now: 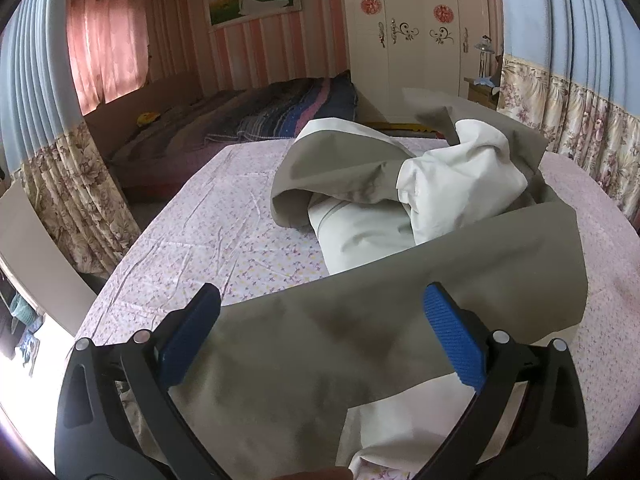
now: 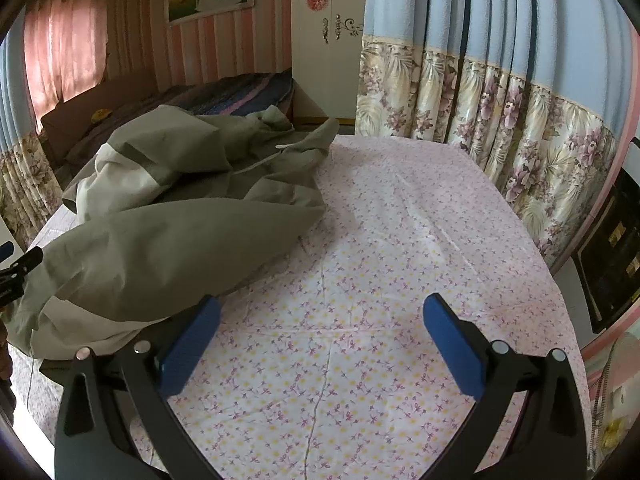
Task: Fold large clothes
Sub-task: 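Move both grippers toward the crumpled olive-and-cream jacket on the bed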
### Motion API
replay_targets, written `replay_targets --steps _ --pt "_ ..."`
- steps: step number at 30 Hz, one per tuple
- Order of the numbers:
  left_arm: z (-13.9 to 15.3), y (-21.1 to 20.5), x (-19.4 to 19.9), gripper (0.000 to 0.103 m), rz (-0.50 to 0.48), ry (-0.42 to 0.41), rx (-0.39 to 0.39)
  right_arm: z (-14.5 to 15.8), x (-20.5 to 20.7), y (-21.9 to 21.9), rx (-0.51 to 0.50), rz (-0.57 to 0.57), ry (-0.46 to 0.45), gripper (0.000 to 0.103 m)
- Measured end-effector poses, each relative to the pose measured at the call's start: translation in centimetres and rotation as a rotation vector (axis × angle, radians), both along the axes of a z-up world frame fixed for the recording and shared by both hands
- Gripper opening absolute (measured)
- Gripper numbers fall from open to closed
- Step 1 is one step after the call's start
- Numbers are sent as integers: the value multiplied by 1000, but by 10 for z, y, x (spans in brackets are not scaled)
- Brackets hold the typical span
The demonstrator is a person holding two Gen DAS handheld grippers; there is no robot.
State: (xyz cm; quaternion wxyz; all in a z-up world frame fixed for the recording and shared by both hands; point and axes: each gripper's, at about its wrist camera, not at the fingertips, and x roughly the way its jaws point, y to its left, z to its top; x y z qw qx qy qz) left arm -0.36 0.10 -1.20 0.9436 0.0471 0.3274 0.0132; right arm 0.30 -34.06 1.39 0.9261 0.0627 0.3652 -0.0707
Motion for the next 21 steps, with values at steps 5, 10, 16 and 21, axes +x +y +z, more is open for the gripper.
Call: replay_targets --steps 5,10,16,21 --pt "2 -4 2 100 6 5 4 -2 0 -3 5 -4 1 101" --pt "5 -4 1 100 7 -4 12 -1 -2 -4 5 -7 -1 101" --pt "6 -3 1 100 13 -1 10 1 -3 -3 5 -1 -2 101" --pt "6 4 0 100 24 -6 10 2 -4 0 0 8 -2 101"
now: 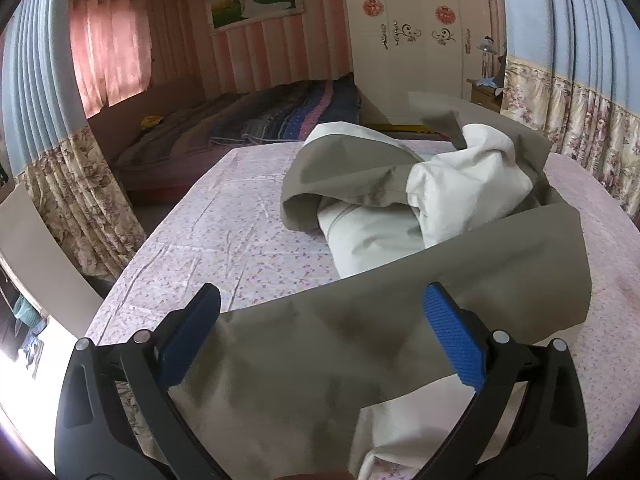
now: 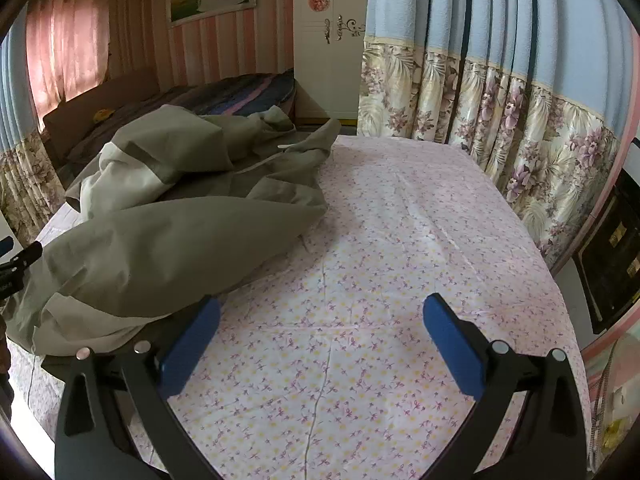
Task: Fold large clothes
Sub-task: 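Move both grippers toward the crumpled olive-and-cream jacket on the bed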
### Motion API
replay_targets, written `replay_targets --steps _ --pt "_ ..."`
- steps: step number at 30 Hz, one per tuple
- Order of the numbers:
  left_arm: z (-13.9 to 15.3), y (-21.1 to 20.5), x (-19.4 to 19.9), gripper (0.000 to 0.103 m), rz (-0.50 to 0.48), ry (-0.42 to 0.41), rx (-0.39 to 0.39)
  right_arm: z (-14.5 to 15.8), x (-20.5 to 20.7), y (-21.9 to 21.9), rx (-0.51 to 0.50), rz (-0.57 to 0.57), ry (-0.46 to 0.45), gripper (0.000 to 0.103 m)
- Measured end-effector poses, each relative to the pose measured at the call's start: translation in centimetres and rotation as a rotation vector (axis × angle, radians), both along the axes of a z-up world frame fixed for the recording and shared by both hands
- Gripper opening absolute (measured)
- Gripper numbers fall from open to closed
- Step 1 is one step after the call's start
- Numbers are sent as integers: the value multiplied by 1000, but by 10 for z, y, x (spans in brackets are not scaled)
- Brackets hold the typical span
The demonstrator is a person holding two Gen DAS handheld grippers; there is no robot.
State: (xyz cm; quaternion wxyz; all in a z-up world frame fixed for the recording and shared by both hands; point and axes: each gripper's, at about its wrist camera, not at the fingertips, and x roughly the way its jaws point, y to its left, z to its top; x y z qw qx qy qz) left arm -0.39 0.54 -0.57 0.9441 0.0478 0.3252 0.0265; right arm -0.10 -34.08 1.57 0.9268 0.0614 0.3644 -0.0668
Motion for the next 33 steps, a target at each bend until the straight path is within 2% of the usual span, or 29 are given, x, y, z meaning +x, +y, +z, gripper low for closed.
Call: replay_targets --steps 20,33 --pt "-5 14 -4 100 14 -7 -10 5 -5 25 7 42 -9 101" --pt "-10 52 -1 100 40 -16 -21 -1 6 77 5 79 14 101"
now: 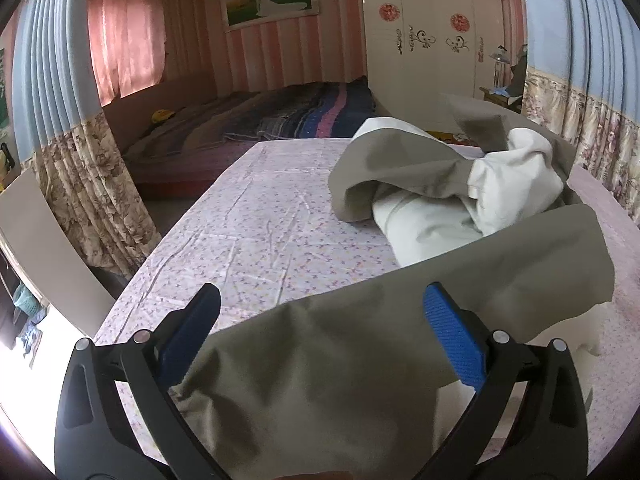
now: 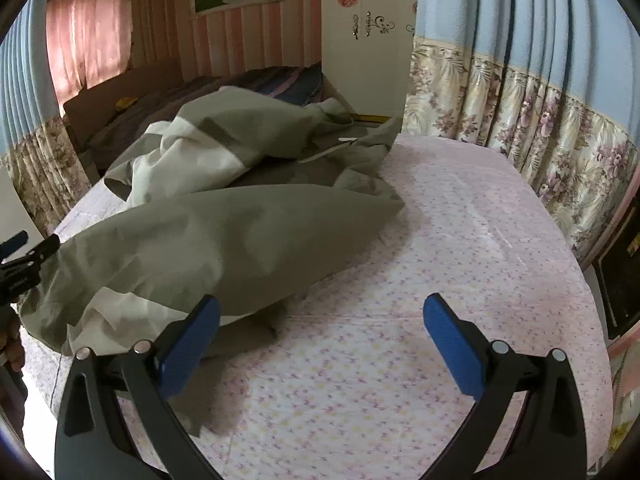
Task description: Fold large clothes
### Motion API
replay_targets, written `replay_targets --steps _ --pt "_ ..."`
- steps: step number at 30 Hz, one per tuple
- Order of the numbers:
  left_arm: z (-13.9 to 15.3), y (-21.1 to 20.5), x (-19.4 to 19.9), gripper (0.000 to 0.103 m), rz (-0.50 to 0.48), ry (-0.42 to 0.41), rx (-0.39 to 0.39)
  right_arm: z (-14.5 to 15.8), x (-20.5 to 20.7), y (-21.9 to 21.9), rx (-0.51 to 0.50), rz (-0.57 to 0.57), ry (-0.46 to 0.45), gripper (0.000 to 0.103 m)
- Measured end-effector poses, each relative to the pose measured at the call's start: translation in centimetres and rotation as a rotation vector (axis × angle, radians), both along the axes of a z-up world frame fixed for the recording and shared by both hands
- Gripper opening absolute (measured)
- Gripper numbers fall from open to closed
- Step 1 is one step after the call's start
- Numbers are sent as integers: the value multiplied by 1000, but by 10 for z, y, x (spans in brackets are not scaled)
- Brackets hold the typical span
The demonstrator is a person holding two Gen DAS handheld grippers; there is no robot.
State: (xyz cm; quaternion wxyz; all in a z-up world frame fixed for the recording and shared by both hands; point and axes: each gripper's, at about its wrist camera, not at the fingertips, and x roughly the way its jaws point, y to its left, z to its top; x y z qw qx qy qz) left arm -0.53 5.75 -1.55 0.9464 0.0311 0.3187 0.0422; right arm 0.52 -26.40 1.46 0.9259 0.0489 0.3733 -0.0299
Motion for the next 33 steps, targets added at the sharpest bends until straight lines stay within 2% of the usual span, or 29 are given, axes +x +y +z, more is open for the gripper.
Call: replay_targets --steps 8,18,21,23,24,25,26,28,30,33 --pt "-1 27 4 100 20 -5 -1 -5 21 43 -3 36 25 101" --pt "-3 44 9 100 23 2 -1 -21 48 63 -2 27 86 100" --pt "-5 43 10 100 22 5 -2 -27 54 67 6 37 104 70" --pt "-5 43 9 100 21 7 -3 -31 57 68 0 30 119 61" --pt "-6 42 10 100 21 8 -4 -33 57 69 -3 37 123 52" --pt "-5 41 10 100 22 8 -4 -33 58 69 3 46 123 39" --pt "-5 40 10 100 22 9 -4 -31 57 68 -3 44 116 31" --pt "-5 37 10 100 19 10 -2 -25 53 64 -10 44 85 9" --pt "-4 32 10 100 16 10 0 -17 47 57 3 51 49 3" --pt "-2 22 11 100 2 12 7 -10 42 47 4 67 13 1"
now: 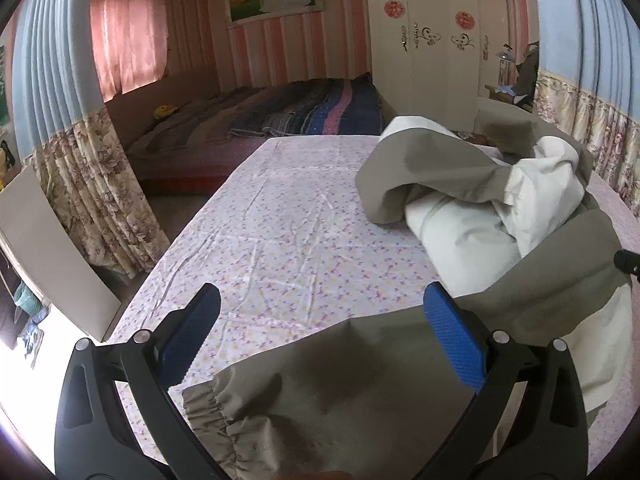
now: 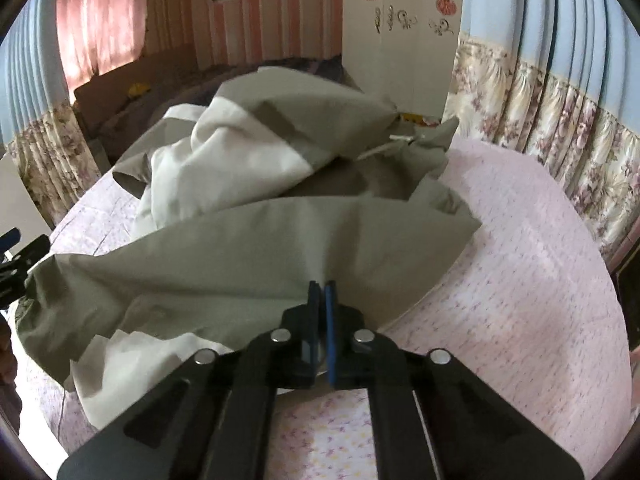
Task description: Fold large clothes
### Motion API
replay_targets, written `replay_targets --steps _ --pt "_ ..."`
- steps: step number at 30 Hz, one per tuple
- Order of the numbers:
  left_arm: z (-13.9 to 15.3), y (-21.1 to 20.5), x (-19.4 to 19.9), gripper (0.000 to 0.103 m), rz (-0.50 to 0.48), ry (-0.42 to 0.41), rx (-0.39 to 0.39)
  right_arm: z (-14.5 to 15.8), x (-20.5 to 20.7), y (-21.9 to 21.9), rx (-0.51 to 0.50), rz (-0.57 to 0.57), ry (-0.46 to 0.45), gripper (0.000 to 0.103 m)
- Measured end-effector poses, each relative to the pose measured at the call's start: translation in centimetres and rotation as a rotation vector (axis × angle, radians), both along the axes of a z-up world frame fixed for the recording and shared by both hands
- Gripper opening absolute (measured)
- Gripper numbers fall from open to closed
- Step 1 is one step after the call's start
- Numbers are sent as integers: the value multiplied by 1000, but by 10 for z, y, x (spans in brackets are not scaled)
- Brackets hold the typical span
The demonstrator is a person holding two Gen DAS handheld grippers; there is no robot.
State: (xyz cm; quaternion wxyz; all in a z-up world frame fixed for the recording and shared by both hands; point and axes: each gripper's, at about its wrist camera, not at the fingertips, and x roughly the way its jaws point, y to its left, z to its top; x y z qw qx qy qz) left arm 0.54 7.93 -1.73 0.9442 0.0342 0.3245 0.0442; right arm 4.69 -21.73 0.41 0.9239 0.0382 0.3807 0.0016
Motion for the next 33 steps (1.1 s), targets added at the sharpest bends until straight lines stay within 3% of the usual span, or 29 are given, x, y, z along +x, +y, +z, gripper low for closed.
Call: replay_targets --steps 6,11,13,17,20,26,29,33 --pt "15 -27 -1 100 -29 -21 32 15 -10 -49 -57 -71 -78 0" --pt "28 -57 2 100 -67 -36 56 23 -14 -135 -114 -228 -110 0" --pt "34 -77 4 100 -103 -44 61 22 -12 -168 -97 -262 -101 0" --pt "47 -124 7 100 -190 -62 76 12 3 -219 -187 -332 -98 0" --pt "55 -154 11 100 -250 -66 73 16 6 -249 -159 -358 -110 0" --pt "64 -220 27 100 -394 -66 72 11 3 -251 -137 -316 -116 0" --pt "47 -249 47 100 -419 -38 126 7 0 -252 -98 -316 -118 0" --pt "23 -266 77 100 -447 41 103 4 -5 -253 -73 -308 -110 0"
